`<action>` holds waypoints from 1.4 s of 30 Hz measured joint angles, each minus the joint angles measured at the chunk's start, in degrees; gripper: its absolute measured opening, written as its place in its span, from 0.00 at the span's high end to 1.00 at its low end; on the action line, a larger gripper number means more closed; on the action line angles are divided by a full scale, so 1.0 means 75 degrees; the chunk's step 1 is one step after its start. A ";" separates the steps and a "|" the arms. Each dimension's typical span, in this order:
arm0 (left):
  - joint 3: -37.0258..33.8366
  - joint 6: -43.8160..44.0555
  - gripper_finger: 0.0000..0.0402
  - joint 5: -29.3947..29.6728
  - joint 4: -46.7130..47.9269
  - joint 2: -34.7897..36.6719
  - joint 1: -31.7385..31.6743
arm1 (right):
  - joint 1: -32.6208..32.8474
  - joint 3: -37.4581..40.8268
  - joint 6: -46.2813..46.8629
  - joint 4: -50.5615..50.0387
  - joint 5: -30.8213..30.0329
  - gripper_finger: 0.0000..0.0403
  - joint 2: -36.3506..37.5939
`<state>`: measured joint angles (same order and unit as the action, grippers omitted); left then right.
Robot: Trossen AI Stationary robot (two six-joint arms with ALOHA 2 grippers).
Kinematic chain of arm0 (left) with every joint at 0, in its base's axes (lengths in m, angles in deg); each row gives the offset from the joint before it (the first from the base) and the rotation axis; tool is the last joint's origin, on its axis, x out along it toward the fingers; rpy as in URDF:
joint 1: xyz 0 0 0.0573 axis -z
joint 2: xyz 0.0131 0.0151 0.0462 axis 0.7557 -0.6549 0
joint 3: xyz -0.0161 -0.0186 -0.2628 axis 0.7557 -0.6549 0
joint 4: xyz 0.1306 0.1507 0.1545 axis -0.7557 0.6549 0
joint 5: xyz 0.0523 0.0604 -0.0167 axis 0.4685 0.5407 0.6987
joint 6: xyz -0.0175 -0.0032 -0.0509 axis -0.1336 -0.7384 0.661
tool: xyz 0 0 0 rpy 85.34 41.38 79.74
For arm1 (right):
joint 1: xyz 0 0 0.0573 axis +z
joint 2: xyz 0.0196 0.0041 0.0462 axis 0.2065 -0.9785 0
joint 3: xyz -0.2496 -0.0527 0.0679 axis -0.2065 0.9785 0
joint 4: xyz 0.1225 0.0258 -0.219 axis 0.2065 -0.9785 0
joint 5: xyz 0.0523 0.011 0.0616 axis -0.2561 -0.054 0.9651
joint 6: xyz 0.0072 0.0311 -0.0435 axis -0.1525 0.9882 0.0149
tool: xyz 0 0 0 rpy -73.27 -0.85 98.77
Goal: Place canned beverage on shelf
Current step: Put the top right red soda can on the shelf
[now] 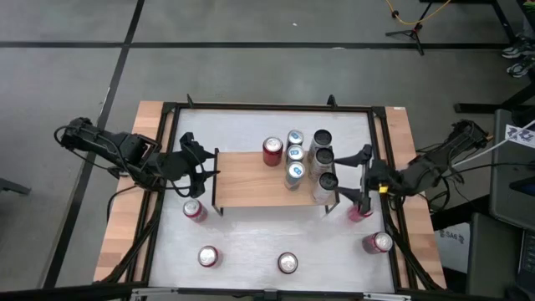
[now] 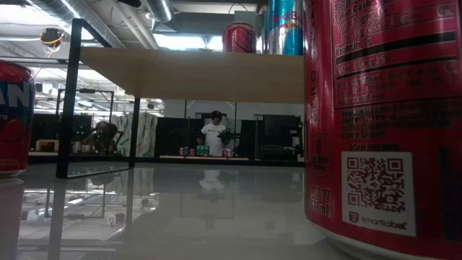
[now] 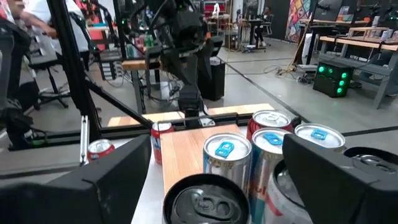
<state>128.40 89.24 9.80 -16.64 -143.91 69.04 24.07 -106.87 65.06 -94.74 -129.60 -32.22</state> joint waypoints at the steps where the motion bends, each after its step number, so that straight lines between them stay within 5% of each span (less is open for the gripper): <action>1: 0.0000 0.0000 0.43 0.0001 0.0000 0.0000 0.0001 | 0.0000 0.0000 0.0000 0.0010 0.0003 0.12 0.0046; 6: 0.0000 0.0000 0.43 0.0002 0.0000 0.0001 0.0001 | 0.0000 0.0001 0.0022 0.0563 0.0471 0.12 0.0202; 17: 0.0000 0.0001 0.43 0.0000 -0.0001 0.0000 0.0001 | 0.0000 0.0000 0.0035 0.1823 0.3648 0.12 0.0220; 42: 0.0000 0.0000 0.43 0.0000 -0.0003 0.0000 0.0000 | 0.0006 0.0002 0.0793 0.2011 0.4064 0.12 -0.0199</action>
<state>128.40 89.25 9.80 -16.66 -143.91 69.03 24.12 -106.85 71.01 -79.66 -99.11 -33.71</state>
